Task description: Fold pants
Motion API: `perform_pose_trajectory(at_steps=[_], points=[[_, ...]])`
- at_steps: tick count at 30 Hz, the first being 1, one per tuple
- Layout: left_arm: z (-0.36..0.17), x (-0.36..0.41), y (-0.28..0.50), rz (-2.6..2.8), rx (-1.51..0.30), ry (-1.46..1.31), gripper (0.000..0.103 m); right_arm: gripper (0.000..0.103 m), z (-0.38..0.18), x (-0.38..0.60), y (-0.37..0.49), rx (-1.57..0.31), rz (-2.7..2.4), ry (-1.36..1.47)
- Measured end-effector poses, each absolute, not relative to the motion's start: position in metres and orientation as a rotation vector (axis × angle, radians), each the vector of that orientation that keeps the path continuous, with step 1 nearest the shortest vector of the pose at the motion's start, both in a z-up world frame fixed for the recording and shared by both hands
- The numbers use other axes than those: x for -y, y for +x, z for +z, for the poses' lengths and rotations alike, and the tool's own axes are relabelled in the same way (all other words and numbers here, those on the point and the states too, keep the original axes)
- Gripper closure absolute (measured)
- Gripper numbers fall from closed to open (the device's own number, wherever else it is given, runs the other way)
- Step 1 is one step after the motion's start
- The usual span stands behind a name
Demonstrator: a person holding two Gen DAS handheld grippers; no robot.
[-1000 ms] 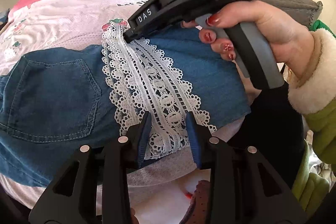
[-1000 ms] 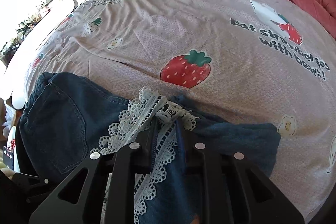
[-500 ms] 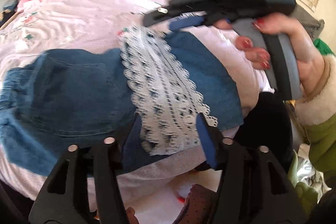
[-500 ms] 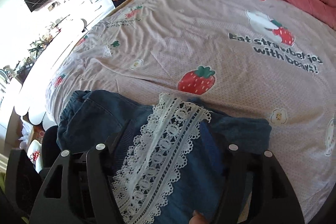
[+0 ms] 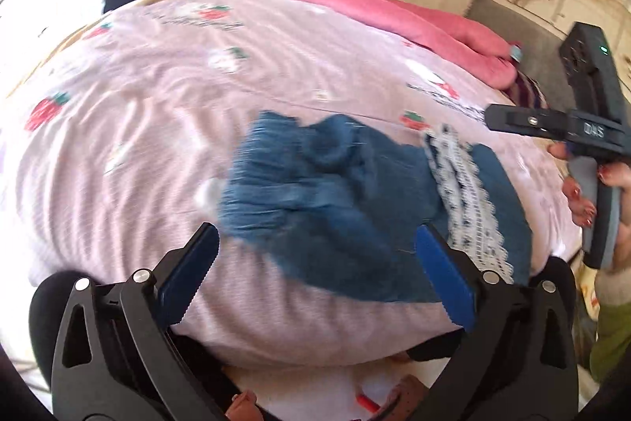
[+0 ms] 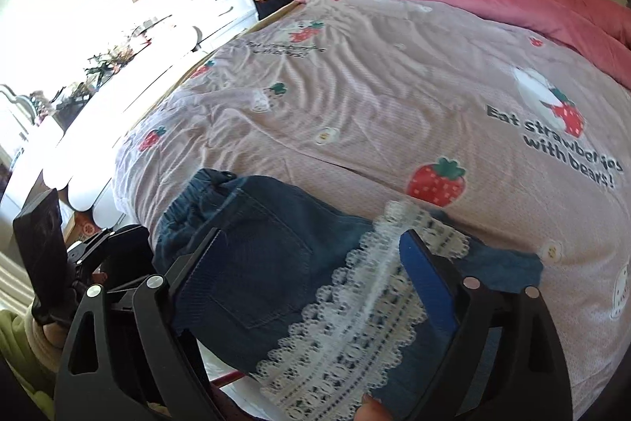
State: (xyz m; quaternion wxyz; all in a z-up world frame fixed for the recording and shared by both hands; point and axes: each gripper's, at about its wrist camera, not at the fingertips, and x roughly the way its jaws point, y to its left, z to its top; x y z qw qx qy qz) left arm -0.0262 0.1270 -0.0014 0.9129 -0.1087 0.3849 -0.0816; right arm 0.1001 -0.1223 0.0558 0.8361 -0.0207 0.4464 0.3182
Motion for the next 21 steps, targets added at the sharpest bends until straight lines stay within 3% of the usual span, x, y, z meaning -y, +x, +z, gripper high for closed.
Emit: perform_pose_trajectory(at_steps=[21], points=[[-0.029, -0.135, -0.025, -0.162, -0.864, -0.274, 0.010, 0.009, 0.026, 0.011, 0.131, -1.032, 0.846, -0.200]])
